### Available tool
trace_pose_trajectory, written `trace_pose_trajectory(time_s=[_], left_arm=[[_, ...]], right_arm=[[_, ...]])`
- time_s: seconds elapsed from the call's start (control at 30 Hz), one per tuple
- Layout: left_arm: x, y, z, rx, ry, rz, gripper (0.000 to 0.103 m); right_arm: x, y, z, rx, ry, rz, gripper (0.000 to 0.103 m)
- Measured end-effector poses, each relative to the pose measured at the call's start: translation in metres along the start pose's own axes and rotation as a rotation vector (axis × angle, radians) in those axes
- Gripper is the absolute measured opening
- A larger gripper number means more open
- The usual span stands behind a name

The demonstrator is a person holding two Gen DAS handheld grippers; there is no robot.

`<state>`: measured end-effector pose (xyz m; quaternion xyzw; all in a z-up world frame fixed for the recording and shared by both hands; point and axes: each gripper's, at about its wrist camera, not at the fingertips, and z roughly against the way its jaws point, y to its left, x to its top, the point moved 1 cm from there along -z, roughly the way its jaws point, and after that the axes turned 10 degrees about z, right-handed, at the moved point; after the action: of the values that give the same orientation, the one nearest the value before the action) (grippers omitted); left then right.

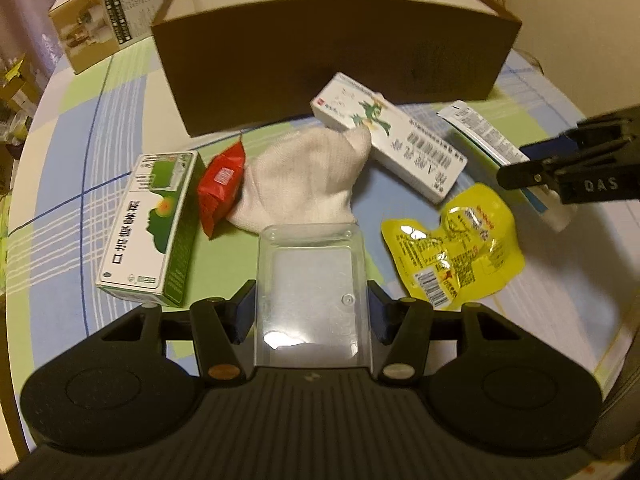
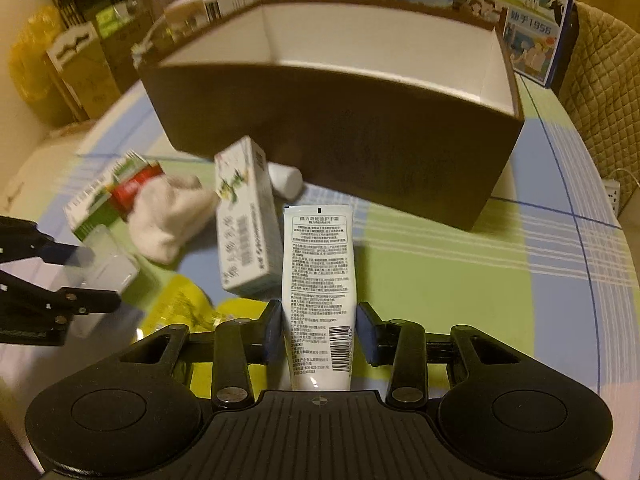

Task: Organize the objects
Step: 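Lift the tray and tube and carry both toward the box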

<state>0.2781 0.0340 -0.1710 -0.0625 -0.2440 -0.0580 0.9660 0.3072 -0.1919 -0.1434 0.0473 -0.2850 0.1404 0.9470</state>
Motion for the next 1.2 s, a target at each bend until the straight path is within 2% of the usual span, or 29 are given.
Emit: trace_pose_trajectory(time_s=[0.27, 0.33, 0.5, 0.73, 0.97, 1.2], left_arm=[[0.02, 0.004, 0.027, -0.005, -0.11, 0.065, 0.052], [0.03, 0.0, 0.036, 0.004, -0.157, 0.063, 0.052], [0.064, -0.007, 0.058, -0.001, -0.257, 0.083, 0.052], [0.125, -0.017, 0.068, -0.019, -0.356, 0.112, 0.052], [0.169, -0.017, 0.052, -0.006, -0.391, 0.159, 0.052], [0.197, -0.003, 0.02, 0.019, -0.381, 0.23, 0.052]], right_arm=[[0.021, 0.002, 0.022, 0.026, -0.114, -0.032, 0.037], [0.03, -0.002, 0.034, 0.022, -0.166, -0.049, 0.037], [0.06, -0.013, 0.063, -0.008, -0.298, -0.088, 0.037], [0.099, -0.037, 0.078, -0.054, -0.388, -0.137, 0.037], [0.13, -0.06, 0.065, -0.089, -0.414, -0.176, 0.037], [0.141, -0.093, 0.02, -0.13, -0.341, -0.251, 0.037]])
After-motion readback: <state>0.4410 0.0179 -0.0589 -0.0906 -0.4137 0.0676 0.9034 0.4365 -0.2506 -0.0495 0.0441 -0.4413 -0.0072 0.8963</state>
